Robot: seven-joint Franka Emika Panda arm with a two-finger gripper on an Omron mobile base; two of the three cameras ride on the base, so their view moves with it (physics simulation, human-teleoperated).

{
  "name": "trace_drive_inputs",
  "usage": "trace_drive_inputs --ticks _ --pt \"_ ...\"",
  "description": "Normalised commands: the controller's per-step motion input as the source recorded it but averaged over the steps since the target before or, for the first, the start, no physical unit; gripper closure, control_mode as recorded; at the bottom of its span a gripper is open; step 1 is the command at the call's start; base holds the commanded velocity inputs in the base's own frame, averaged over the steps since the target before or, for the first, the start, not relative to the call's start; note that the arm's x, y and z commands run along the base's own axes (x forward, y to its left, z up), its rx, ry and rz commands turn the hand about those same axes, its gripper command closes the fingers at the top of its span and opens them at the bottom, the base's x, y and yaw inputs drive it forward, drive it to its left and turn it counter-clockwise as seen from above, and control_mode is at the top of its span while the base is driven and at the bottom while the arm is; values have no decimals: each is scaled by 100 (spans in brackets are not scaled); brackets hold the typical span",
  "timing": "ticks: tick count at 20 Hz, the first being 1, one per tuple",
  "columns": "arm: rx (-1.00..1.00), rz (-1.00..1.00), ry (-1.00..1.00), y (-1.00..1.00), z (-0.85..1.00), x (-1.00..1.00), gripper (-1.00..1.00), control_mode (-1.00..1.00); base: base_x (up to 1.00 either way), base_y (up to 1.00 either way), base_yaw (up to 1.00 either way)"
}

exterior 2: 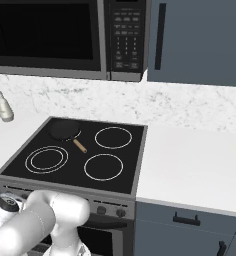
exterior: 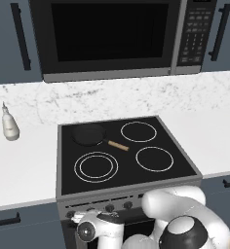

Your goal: Turn off the rear left burner of the stove.

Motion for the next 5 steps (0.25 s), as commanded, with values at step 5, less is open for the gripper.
trace_drive_inputs --ticks 5 --pt "26 -28 0 -3 4 2 100 -100 0 0 0"
